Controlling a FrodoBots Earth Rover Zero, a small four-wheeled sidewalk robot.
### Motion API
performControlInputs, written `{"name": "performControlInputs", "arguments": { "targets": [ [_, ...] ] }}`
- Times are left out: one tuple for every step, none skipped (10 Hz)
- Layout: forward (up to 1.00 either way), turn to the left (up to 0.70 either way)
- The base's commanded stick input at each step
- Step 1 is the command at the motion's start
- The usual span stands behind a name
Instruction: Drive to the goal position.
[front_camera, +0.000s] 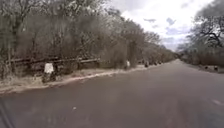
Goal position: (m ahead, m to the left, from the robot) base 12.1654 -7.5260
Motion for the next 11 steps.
{"name": "performControlInputs", "arguments": {
  "targets": [
    [0.0, -0.45],
    [0.0, -0.45],
    [0.0, -0.45],
    [0.0, -0.45],
    [0.0, -0.45],
    [0.0, -0.45],
    [0.0, -0.45],
    [0.0, -0.45],
    [0.0, -0.45],
    [0.0, -0.45],
    [0.0, -0.45]
  ]
}}
